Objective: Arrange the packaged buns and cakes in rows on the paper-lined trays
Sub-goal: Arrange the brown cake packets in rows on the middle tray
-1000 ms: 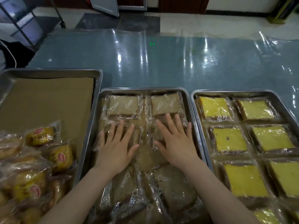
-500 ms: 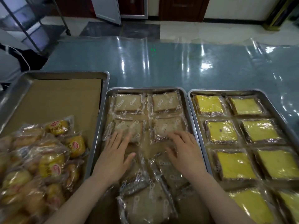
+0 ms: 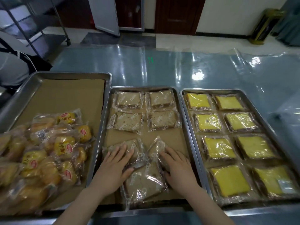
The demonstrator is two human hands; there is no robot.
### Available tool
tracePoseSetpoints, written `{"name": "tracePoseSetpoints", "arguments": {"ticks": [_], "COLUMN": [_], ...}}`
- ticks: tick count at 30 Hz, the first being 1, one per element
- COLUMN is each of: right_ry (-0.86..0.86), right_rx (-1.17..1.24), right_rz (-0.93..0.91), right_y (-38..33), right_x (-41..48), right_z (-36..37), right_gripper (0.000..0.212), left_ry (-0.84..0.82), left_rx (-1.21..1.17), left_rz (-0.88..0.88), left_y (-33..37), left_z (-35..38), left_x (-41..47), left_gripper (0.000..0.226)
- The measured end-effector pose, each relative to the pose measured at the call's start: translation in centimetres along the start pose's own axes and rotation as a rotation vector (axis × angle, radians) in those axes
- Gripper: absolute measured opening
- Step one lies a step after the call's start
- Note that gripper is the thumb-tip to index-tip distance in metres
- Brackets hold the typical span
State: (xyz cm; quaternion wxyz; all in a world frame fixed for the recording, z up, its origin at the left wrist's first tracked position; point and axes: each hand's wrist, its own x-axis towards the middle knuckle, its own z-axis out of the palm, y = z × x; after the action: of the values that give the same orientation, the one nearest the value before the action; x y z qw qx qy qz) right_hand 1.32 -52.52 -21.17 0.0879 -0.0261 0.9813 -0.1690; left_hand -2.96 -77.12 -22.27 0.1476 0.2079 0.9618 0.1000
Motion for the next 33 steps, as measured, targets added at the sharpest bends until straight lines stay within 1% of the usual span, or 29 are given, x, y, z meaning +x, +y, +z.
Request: {"name": "tracePoseSetpoints", "arguments": {"ticks": [4, 7, 9, 11, 14, 17, 18, 19, 20, 22, 23, 24, 25, 26, 27, 28, 29, 31, 33], "right_ry": [-0.021, 0.050, 0.069, 0.028, -0.024, -0.012, -0.002, 0.054, 0.152, 0.347, 0.363, 0.299, 0.167, 0.022, -0.086, -0.144, -0.162, -0.131, -0.072], "right_rx": [-0.060, -0.166, -0.174, -0.170, -0.247, -0.257, -0.231, -0.181, -0.109, 0.100, 0.220, 0.343, 0.463, 0.567, 0.639, 0.679, 0.703, 0.751, 0.744], "right_rz": [-0.042, 0.034, 0.065, 0.012, -0.074, -0.051, -0.044, -0.042, -0.043, -0.022, 0.012, 0.054, 0.111, 0.157, 0.181, 0.190, 0.202, 0.263, 0.319], "right_y": [0.6, 1.3, 1.6, 1.6, 1.9, 1.7, 1.4, 1.1, 0.7, -0.1, -0.6, -1.1, -1.7, -2.1, -2.4, -2.5, -2.6, -2.5, -2.0], "right_x": [-0.1, 1.0, 1.5, 1.6, 2.2, 3.3, 3.5, 3.5, 3.2, 2.0, 1.2, 0.3, -0.5, -1.1, -1.7, -2.1, -2.4, -3.1, -3.8], "right_z": [-0.4, -1.0, -0.9, -0.3, 0.5, -0.5, -1.0, -1.4, -1.7, -1.9, -1.7, -1.6, -1.4, -1.0, -0.6, -0.2, 0.2, 0.3, -0.1], "right_gripper": [0.069, 0.064, 0.061, 0.058, 0.065, 0.069, 0.069, 0.066, 0.062, 0.044, 0.034, 0.029, 0.036, 0.048, 0.057, 0.065, 0.070, 0.077, 0.076], "left_ry": [-0.024, -0.076, -0.099, -0.103, -0.064, 0.037, 0.097, 0.179, 0.253, 0.396, 0.458, 0.491, 0.514, 0.518, 0.508, 0.494, 0.476, 0.416, 0.337], "left_rx": [0.000, -0.034, -0.046, -0.017, 0.045, 0.123, 0.141, 0.148, 0.141, 0.067, 0.029, -0.021, -0.078, -0.145, -0.217, -0.285, -0.339, -0.418, -0.529], "left_rz": [0.037, 0.068, 0.082, 0.084, 0.080, 0.067, 0.062, 0.056, 0.040, 0.033, 0.035, 0.022, -0.003, -0.034, -0.067, -0.099, -0.132, -0.202, -0.282], "left_y": [-0.4, -0.8, -1.0, -1.3, -1.3, -1.1, -0.9, -0.6, -0.2, 0.4, 0.5, 0.5, 0.6, 0.7, 0.7, 0.7, 0.7, 0.8, 1.2], "left_z": [-0.2, -1.0, -1.5, -1.9, -1.9, -1.7, -1.6, -1.6, -1.8, -1.9, -1.6, -1.2, -0.9, -0.5, -0.1, 0.1, 0.4, 0.8, 1.3], "left_x": [-0.2, 0.2, 0.8, 1.2, 2.0, 2.0, 1.8, 1.6, 1.3, 0.5, 0.2, -0.3, -0.9, -1.5, -2.2, -2.8, -3.4, -4.3, -4.5], "left_gripper": [0.065, 0.058, 0.053, 0.052, 0.054, 0.055, 0.058, 0.061, 0.066, 0.069, 0.067, 0.063, 0.057, 0.050, 0.042, 0.035, 0.030, 0.028, 0.031]}}
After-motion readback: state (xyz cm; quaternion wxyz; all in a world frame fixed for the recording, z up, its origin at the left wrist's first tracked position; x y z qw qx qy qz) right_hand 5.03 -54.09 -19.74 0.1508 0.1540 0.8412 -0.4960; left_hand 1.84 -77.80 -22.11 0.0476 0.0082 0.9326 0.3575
